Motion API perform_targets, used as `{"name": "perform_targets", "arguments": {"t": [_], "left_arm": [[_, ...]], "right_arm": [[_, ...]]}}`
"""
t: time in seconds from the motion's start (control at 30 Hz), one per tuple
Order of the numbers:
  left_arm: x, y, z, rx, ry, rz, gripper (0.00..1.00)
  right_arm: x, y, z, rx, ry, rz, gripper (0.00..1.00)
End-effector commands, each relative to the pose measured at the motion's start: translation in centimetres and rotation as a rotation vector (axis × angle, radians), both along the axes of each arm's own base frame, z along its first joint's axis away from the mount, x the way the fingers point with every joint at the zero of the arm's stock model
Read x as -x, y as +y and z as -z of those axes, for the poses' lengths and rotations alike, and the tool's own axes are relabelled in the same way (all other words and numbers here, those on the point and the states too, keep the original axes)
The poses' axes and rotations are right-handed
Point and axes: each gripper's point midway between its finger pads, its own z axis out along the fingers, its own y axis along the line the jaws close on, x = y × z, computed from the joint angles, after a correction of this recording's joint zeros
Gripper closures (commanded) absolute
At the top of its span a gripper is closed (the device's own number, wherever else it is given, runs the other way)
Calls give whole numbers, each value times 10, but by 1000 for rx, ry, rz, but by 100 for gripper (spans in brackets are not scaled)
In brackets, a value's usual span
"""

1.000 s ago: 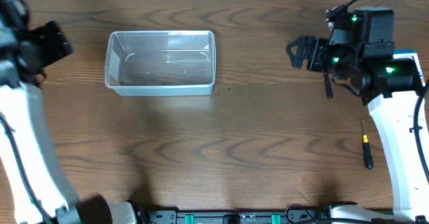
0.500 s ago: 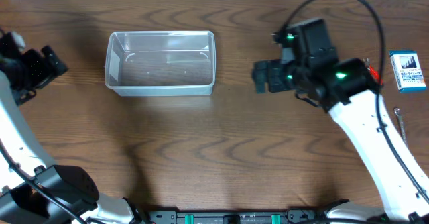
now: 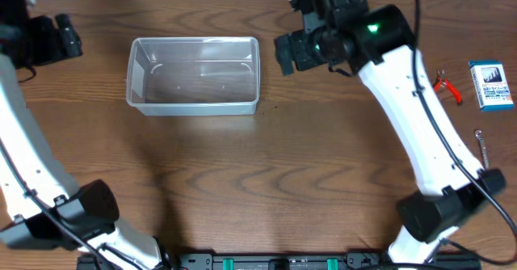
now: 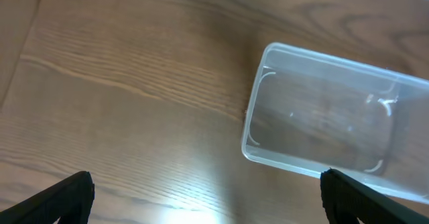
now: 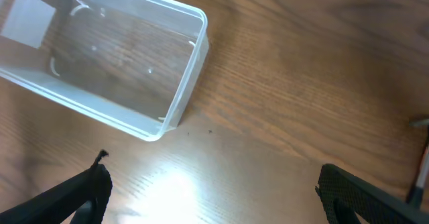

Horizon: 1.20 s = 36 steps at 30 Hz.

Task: Pack container
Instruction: 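Move both grippers to the left and right ends of the clear container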

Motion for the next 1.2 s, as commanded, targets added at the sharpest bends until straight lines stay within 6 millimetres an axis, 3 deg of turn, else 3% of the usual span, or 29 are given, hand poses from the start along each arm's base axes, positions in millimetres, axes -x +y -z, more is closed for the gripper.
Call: {"name": "perform_targets", "arguments": {"t": [0.0, 0.2, 0.5, 0.9, 1.17], "left_arm": [[-9, 10, 27, -24, 93, -4, 2], [-23, 0, 66, 88, 171, 35, 2], [-42, 6, 77, 83, 148, 35, 2], [-47, 0, 75, 118, 123, 45, 2], [-47, -10, 82, 83, 146, 155, 2]], "right_arm": [[1, 23, 7, 23, -11, -80, 1], [5, 49, 5, -8, -34, -132, 1], [-5, 50, 17, -14, -19, -99, 1], [-31, 63, 111, 32, 135, -35, 1], [-43, 68, 115, 13, 104, -22, 1]]}}
